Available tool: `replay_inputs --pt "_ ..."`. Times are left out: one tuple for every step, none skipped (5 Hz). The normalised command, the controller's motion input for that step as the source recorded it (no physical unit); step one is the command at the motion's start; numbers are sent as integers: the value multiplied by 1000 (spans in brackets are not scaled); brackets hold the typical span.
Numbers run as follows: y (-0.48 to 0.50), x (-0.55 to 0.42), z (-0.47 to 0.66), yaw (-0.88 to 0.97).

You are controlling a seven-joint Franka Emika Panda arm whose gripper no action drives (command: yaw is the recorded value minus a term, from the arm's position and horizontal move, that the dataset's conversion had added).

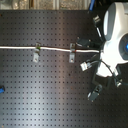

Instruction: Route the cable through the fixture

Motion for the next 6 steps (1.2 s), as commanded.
replay_inputs --pt "-96 48 -279 -388" --pt "-2 0 -174 -709" --pt "-1 1 -161 -760" --pt "0 0 0 -391" --pt "-212 6 1 -203" --pt "36 -3 0 0"
